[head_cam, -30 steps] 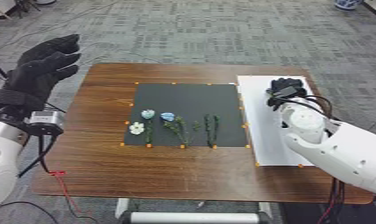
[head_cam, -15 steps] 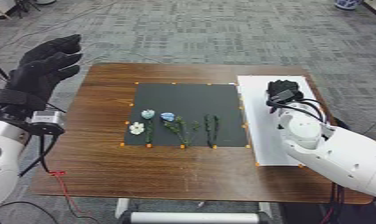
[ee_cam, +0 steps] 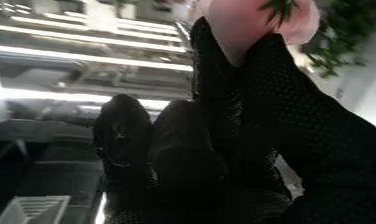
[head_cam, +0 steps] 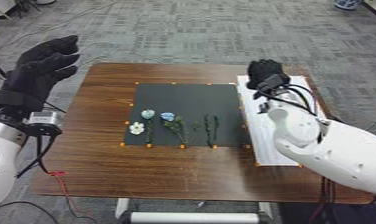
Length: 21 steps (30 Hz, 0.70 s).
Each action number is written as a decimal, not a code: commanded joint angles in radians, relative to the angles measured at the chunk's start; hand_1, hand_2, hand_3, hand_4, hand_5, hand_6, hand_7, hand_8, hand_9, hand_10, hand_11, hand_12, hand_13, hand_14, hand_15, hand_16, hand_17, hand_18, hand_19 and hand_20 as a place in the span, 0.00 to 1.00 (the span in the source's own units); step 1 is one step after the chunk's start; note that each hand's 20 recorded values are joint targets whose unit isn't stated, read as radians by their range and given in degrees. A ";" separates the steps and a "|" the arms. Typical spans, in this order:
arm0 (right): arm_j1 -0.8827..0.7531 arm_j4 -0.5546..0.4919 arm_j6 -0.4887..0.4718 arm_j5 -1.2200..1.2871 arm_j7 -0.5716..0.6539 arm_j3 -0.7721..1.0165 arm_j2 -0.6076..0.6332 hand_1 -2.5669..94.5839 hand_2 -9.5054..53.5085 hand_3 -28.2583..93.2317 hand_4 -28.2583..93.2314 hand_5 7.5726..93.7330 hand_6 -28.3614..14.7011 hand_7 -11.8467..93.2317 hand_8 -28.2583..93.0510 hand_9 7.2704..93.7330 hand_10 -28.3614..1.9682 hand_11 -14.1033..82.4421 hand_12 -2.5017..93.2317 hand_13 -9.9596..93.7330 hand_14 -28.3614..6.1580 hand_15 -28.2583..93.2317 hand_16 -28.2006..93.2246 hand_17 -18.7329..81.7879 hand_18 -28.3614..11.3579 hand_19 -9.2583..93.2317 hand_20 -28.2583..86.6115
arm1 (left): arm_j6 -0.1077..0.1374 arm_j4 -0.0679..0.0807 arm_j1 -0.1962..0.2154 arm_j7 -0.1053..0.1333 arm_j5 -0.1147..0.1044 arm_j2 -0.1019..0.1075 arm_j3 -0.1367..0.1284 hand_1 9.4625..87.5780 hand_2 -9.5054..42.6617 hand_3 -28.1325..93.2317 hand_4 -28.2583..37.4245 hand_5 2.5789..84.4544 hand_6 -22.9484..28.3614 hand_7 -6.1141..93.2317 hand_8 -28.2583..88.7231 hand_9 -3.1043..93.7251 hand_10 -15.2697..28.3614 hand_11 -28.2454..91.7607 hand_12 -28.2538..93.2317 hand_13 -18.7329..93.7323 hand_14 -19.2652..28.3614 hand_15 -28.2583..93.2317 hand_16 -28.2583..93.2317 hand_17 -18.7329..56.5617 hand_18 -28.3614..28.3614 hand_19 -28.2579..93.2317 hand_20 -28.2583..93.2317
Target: Arrange flowers
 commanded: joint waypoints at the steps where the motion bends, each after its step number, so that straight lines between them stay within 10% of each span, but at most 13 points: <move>1: 0.077 -0.050 -0.025 0.002 -0.045 -0.059 -0.182 0.53 0.00 0.96 0.00 0.83 0.70 0.48 0.22 0.93 0.83 0.34 0.55 0.85 0.73 0.93 0.48 0.65 0.20 1.00 0.79 | -0.009 0.010 -0.046 -0.012 -0.001 0.008 0.033 0.21 0.14 0.83 0.03 0.28 0.50 0.26 0.16 0.21 0.58 0.41 0.38 0.22 0.67 0.55 0.19 0.10 0.80 0.55 0.29; 21: 0.046 0.135 -0.151 0.028 -0.056 -0.148 -0.354 0.50 0.00 0.96 0.06 0.83 0.71 0.49 0.22 0.94 0.82 0.34 0.55 0.85 0.73 0.93 0.48 0.66 0.19 1.00 0.81 | -0.013 0.022 -0.089 -0.013 -0.001 0.018 0.061 0.21 0.14 0.83 0.02 0.28 0.49 0.27 0.16 0.21 0.58 0.41 0.38 0.22 0.67 0.55 0.19 0.10 0.80 0.55 0.29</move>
